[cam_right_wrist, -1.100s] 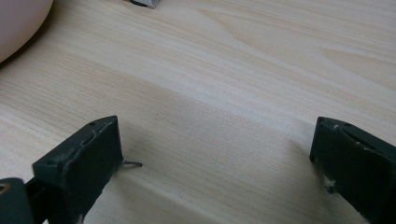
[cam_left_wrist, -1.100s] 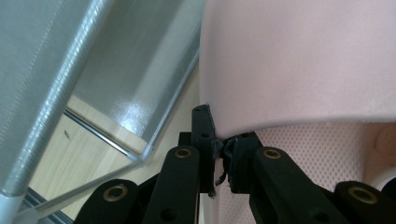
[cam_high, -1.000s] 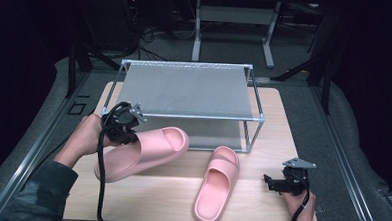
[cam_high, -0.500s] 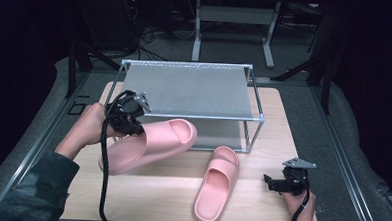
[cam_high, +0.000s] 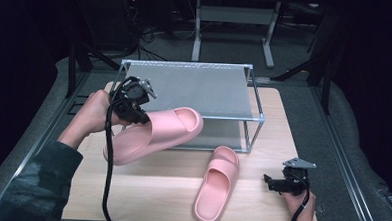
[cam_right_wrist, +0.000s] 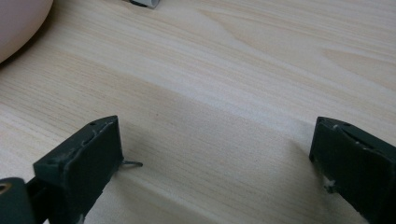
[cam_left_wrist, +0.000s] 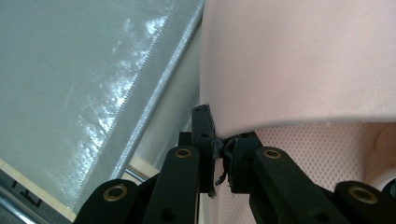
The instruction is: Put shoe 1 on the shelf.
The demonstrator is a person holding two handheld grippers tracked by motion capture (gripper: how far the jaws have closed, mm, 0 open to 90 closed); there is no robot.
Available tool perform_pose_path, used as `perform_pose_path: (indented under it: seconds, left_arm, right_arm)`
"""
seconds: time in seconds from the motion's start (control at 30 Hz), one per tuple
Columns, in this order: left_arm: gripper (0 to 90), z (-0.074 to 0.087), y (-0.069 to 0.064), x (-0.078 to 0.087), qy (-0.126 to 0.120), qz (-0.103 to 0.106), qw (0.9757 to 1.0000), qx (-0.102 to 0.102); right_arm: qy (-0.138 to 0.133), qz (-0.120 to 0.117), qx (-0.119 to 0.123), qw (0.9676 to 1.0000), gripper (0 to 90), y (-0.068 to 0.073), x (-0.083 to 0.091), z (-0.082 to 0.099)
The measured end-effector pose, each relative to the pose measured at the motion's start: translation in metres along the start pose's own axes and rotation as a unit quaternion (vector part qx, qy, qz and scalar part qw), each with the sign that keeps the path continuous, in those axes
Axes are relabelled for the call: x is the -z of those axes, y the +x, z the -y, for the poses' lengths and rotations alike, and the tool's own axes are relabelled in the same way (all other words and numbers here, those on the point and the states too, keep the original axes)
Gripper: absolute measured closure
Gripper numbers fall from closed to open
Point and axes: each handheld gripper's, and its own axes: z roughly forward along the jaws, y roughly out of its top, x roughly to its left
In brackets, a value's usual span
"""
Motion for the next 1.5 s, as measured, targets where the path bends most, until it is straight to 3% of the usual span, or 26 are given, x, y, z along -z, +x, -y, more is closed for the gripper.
perform_pose_path:
  seconds: [0.57,0.83,1.0,1.3,1.4,1.43,1.47,1.5]
  left_arm:
    - [84.2,-0.025,0.022,0.006,0.004,-0.017,0.9981,0.060]
    - [84.3,-0.041,0.036,0.008,0.012,-0.026,0.9944,0.101]
    - [84.3,-0.049,0.040,0.008,0.015,-0.030,0.9926,0.117]
    - [84.3,-0.067,0.052,0.008,0.021,-0.038,0.9856,0.164]
    - [84.2,-0.072,0.058,0.007,0.024,-0.042,0.9808,0.189]
    - [84.2,-0.076,0.062,0.006,0.023,-0.048,0.9765,0.209]
    - [84.3,-0.076,0.062,0.006,0.023,-0.048,0.9765,0.209]
    - [84.3,-0.077,0.065,0.005,0.023,-0.049,0.9744,0.218]
  right_arm:
    - [0.000,0.000,0.000,1.0000,2.2,0.000,0.000,0.000]
    - [0.000,0.001,0.000,1.0000,2.4,0.000,0.000,0.000]
    - [0.000,0.001,0.000,1.0000,2.5,0.000,0.000,0.000]
    - [-0.001,0.001,0.000,1.0000,2.6,0.000,0.000,0.000]
    - [-0.001,0.001,0.000,1.0000,2.6,0.000,0.000,0.000]
    - [-0.001,0.001,0.000,1.0000,2.6,0.000,0.000,0.000]
    - [-0.001,0.001,0.000,1.0000,2.6,0.000,0.000,0.000]
    - [-0.001,0.001,0.000,1.0000,2.6,0.000,0.000,0.000]
